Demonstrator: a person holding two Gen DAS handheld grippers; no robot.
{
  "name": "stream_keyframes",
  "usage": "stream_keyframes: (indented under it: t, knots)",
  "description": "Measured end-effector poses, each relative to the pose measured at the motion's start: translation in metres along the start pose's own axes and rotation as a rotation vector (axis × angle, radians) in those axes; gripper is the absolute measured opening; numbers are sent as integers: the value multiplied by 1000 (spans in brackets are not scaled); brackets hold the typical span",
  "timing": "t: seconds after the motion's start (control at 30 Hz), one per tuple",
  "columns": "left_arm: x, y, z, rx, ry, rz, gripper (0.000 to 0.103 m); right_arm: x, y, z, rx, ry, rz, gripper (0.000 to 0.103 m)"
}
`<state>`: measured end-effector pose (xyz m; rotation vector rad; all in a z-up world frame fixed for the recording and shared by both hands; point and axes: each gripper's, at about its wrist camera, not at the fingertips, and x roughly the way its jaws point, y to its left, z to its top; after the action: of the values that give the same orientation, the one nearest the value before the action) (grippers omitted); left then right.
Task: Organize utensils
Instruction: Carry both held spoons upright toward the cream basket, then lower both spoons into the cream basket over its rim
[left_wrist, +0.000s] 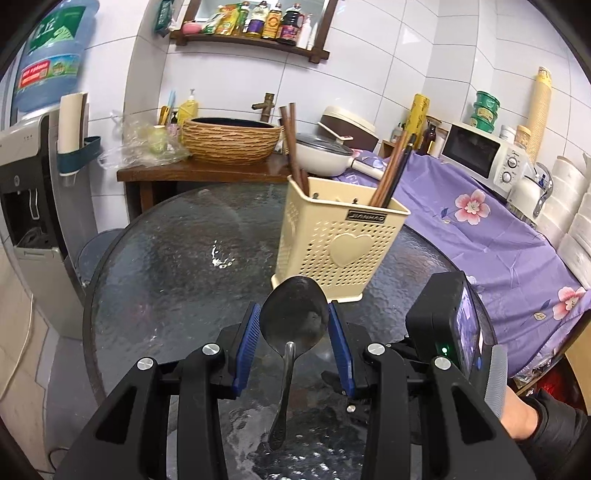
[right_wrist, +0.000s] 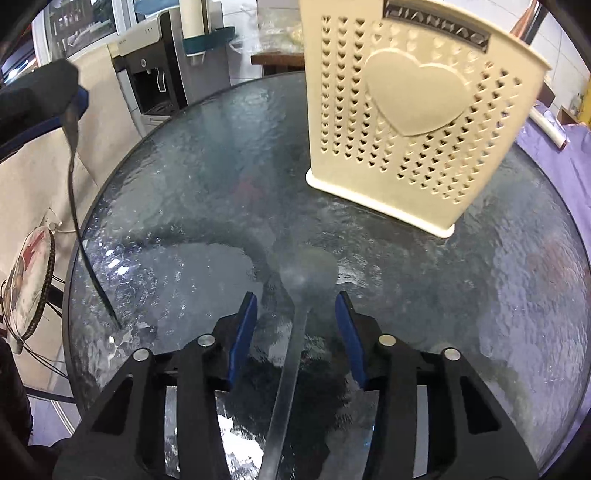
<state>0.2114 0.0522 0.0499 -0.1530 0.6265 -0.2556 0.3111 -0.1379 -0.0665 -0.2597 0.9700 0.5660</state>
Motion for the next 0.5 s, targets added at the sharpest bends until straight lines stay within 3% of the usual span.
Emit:
stream_keyframes:
  t: [0.5]
  knots:
    - [8, 11, -3, -18, 13, -17, 36, 23, 6, 31, -8, 0, -30, 42]
